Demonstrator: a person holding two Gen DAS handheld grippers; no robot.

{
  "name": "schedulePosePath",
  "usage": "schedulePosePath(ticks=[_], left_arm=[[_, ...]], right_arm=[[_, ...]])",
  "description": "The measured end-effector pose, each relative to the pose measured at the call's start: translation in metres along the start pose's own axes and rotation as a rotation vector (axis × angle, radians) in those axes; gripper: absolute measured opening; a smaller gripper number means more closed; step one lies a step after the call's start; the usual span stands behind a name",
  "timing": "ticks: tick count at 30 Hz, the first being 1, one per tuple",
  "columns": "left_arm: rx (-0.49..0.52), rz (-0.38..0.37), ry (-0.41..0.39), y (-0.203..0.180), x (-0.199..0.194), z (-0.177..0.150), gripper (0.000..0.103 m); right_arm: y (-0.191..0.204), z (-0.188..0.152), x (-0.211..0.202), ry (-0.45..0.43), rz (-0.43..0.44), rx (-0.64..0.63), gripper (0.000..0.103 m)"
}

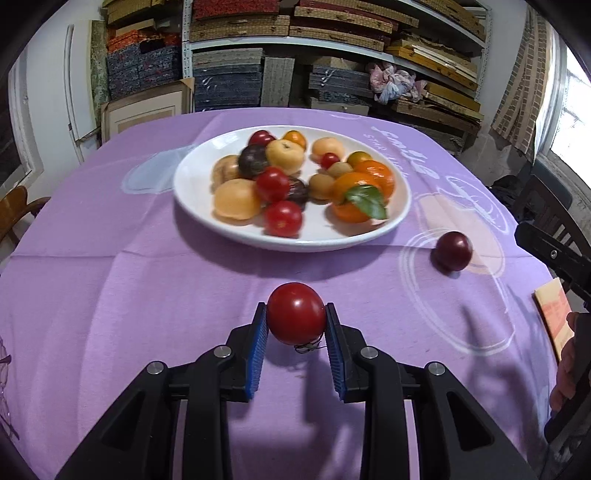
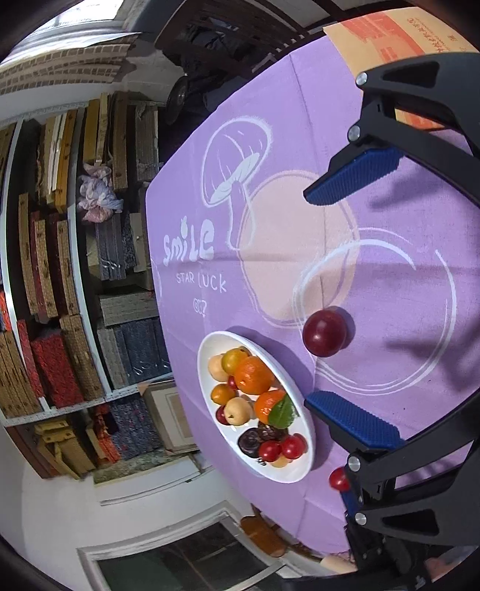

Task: Organize fruits
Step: 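Grasp the dark red plum with the right gripper, then place the tomato on the plate with the left gripper while the right gripper places the plum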

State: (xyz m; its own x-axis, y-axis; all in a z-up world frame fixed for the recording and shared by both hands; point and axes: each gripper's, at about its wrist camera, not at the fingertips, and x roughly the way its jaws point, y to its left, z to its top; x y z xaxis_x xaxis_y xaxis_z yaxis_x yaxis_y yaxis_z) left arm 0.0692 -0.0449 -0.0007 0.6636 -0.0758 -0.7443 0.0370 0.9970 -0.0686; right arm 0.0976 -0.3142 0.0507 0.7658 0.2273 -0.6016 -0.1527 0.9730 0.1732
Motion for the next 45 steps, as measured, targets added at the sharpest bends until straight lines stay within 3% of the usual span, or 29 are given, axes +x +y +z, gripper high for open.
schedulePosePath(ticks=[4,10,14,20,23,37,41,45], left_arm=[[-0.041,0.018,0.0,0.038,-0.007,-0.006,0.031],[-0.051,0.007,0.003,0.059,-0.006,-0.013,0.031],[-0.059,-0.036,0.014,0.062,-0.003,-0.014,0.031],[-0.07,-0.063,0.017,0.064,-0.002,-0.015,0.031],[-0.066,-0.062,0.018,0.063,-0.001,-0.014,0.031],[-0.06,-0.057,0.019,0.062,-0.001,-0.014,0.031],[-0.06,-0.056,0.019,0.062,-0.001,-0.014,0.031],[-0.06,-0.057,0.019,0.062,-0.001,-0.014,0.031]], right_arm=[[0.021,-0.005,0.006,0.003,-0.005,-0.089,0.099],[0.042,-0.006,0.021,0.028,-0.039,-0.166,0.096],[0.039,-0.008,0.047,0.129,-0.036,-0.163,0.067],[0.036,-0.008,0.057,0.142,-0.03,-0.128,0.063],[0.04,-0.007,0.063,0.167,-0.019,-0.14,0.051],[0.04,0.0,0.076,0.19,-0.034,-0.127,0.05],[0.037,0.002,0.078,0.202,-0.035,-0.11,0.042],[0.033,0.002,0.083,0.223,-0.029,-0.098,0.041]])
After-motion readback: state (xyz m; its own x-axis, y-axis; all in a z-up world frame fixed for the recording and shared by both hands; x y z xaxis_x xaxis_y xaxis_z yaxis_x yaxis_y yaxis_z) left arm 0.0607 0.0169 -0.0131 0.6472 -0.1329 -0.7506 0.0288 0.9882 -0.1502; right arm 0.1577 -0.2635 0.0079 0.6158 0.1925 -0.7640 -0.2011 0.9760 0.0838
